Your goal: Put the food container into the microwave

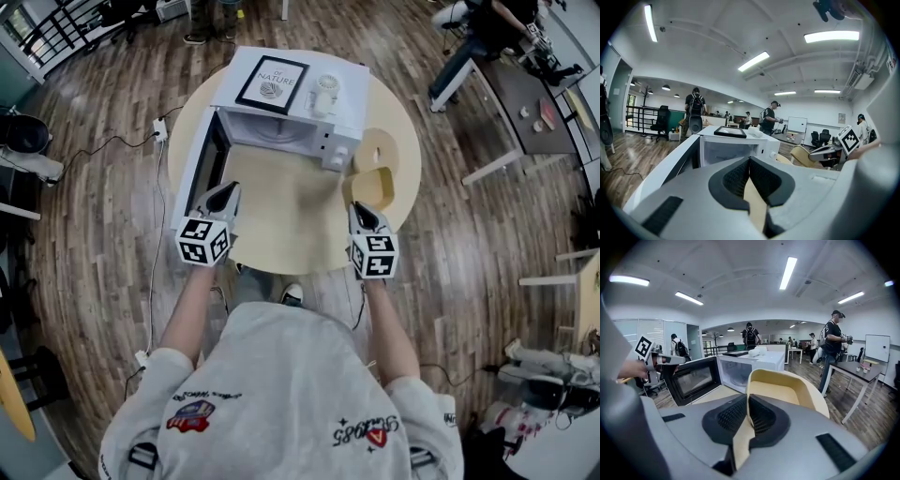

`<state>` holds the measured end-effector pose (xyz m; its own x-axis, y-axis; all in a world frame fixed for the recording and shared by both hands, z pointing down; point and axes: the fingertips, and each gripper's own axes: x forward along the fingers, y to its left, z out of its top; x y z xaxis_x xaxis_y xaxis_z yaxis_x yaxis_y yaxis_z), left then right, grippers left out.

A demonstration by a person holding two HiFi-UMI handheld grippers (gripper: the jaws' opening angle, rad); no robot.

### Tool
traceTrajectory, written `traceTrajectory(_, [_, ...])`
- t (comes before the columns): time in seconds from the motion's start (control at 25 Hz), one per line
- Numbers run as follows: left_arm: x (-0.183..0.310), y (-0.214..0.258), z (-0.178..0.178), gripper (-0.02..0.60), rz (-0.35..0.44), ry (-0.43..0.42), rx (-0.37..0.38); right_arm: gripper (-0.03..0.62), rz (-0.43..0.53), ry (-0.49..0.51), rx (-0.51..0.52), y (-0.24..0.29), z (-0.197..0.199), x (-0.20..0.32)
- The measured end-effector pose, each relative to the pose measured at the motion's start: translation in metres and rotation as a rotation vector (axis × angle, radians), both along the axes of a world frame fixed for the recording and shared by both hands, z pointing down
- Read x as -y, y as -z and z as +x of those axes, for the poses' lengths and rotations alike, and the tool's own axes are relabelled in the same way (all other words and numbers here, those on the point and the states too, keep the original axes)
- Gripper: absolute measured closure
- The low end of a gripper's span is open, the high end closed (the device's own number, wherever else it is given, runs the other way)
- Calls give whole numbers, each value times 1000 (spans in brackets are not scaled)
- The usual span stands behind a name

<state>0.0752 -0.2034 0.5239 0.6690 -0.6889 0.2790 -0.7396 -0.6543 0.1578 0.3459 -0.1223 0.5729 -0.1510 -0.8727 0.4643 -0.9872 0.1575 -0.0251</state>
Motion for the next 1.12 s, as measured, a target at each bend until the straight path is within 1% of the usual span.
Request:
traceTrajectory(0.32, [5,-18,-18,577,-30,25,10,572,-26,82,22,-15,-45,15])
traceTrajectory(0.56, [11,-32,-32,577,-52,48,17,572,-46,176,32,-24,-89,29])
traceTrajectory(0.84, [19,-50,-45,577,-81,64,40,572,-76,303,21,-37,-140,45])
traceTrajectory(1.12, [27,-60,-54,577,-95,71,43,572,-90,368,6,-43,-163,68])
